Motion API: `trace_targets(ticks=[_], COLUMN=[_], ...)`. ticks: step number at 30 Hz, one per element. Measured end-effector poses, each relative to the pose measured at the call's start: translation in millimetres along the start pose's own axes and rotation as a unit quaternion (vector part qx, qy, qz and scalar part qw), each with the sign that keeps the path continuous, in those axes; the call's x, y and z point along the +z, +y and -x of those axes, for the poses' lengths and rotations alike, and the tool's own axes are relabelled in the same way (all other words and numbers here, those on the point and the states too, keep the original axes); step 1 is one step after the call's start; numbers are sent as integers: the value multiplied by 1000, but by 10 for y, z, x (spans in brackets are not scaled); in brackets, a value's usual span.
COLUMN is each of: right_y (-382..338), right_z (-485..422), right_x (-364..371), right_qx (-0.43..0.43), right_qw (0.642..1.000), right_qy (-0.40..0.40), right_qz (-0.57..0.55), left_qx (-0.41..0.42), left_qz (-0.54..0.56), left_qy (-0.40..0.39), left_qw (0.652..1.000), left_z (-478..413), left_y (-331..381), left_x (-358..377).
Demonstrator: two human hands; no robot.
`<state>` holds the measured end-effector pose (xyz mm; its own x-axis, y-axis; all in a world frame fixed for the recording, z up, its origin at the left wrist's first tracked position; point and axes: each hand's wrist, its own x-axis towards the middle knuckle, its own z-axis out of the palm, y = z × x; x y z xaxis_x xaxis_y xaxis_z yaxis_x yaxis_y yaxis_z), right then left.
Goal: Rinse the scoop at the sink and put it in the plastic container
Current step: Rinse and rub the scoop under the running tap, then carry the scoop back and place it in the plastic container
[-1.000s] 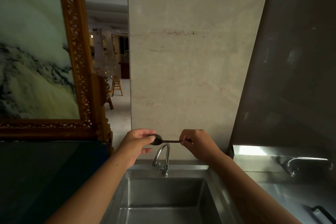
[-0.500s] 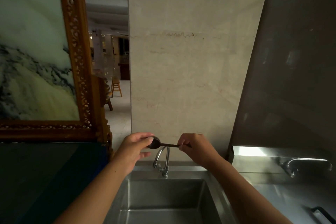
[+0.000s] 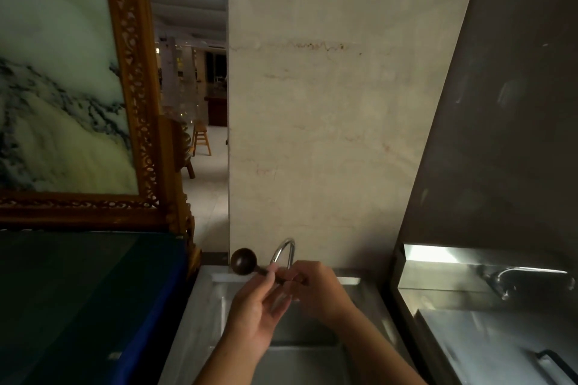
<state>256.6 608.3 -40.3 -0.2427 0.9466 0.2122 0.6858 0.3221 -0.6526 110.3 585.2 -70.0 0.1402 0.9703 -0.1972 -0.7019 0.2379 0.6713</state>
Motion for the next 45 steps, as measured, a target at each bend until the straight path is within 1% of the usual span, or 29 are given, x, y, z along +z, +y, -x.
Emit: trace_targets(ticks=[3,5,9,12,15,18,20,23,27,31,34,38,40,43,45], right_y=[49,66,67,50,-36,-135,-185,-218,-264,-345,-516,-857,-1050,-1354,-1603], right_z=[81,128,190,199,147,68,43,23,17,49,141,391,552,815,1055], right_x=[94,110,52,-83,-224,-312,-331,-279,-40,318,642,1086,1291,1581,1773], right_qx=[9,-2,-32,-46,-54,-92,-110,-119,-156,-226,-279,-339,-378,-438,-473], right_qw=[1000,1000,993,987,987,977,970,964,966,965,958,939,921,887,863], right_qy=[-3,-15,-52,-49,-6,62,90,100,88,53,3,-53,-94,-132,-157], right_qz=[9,26,99,144,153,184,199,214,184,124,73,1,-26,-61,-86], left_qx=[6,5,-12,-15,11,46,48,35,50,104,150,227,265,317,352], left_qz=[3,1,8,29,51,46,51,64,73,83,101,130,144,182,195], left_qy=[34,44,68,66,31,-2,-6,8,45,106,184,278,309,341,385], left_qw=[999,999,998,997,998,998,998,997,995,985,966,924,902,866,831], left_z=[40,68,71,17,-22,-39,-51,-33,116,489,925,1638,2041,2631,3043], left_y=[-48,-62,-95,-40,108,252,296,311,360,387,377,292,238,157,109], left_x=[-93,-159,-267,-312,-223,-80,-45,-103,-309,-611,-864,-1117,-1204,-1266,-1302])
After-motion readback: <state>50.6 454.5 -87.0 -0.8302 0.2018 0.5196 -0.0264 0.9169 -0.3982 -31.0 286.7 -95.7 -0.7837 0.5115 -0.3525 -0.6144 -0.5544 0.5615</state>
